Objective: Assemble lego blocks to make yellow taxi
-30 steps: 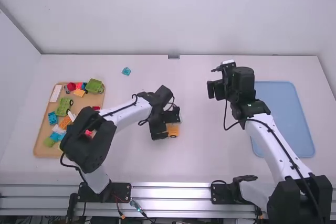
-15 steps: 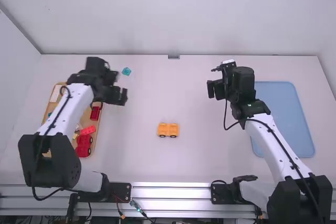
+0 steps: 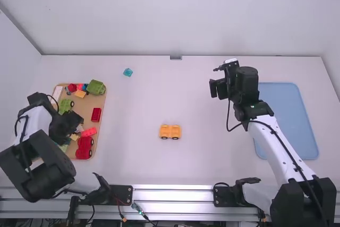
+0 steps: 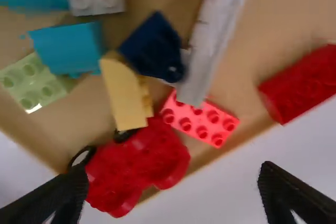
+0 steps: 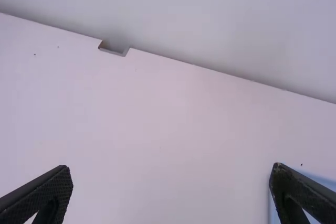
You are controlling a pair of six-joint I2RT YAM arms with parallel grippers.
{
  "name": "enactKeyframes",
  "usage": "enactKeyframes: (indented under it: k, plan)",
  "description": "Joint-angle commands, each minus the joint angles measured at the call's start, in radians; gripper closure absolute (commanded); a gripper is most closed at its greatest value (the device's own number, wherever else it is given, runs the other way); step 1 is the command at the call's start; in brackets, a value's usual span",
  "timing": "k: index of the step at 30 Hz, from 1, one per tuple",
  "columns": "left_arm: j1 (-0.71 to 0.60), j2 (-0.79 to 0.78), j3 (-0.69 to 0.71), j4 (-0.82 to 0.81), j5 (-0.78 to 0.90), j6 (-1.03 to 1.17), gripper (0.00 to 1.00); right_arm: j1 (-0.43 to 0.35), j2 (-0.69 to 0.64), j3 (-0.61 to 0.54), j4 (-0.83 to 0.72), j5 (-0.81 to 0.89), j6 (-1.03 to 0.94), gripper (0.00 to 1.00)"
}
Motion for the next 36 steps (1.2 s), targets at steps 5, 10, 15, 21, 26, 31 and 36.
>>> enactKeyframes:
  k: [5, 10, 15, 21, 26, 31, 36]
  plan:
    - [0.062, -0.013, -0.075, 0.032, -0.084, -0.11, 0.34, 0.005, 0.005, 0.036, 0.0, -0.005, -0.001, 0.01]
    - [0.051, -0.013, -0.095, 0.063, -0.124, -0.089, 0.34, 0.005, 0.005, 0.036, 0.0, -0.005, 0.0, 0.01]
    - [0.054, -0.012, -0.096, 0.084, -0.128, -0.09, 0.39, 0.005, 0.005, 0.036, -0.005, -0.046, -0.001, 0.01]
    - [0.044, 0.049, -0.095, 0.121, -0.124, -0.082, 0.39, 0.005, 0.005, 0.036, -0.006, -0.057, -0.002, 0.01]
    - [0.036, 0.119, -0.095, 0.159, -0.124, -0.08, 0.47, 0.005, 0.005, 0.036, -0.006, -0.057, -0.002, 0.01]
    - [0.036, 0.159, -0.096, 0.18, -0.132, -0.082, 0.53, 0.005, 0.005, 0.036, -0.003, -0.057, -0.001, 0.01]
    - [0.023, 0.17, -0.098, 0.2, -0.183, -0.081, 0.53, 0.005, 0.005, 0.036, -0.003, -0.057, -0.002, 0.01]
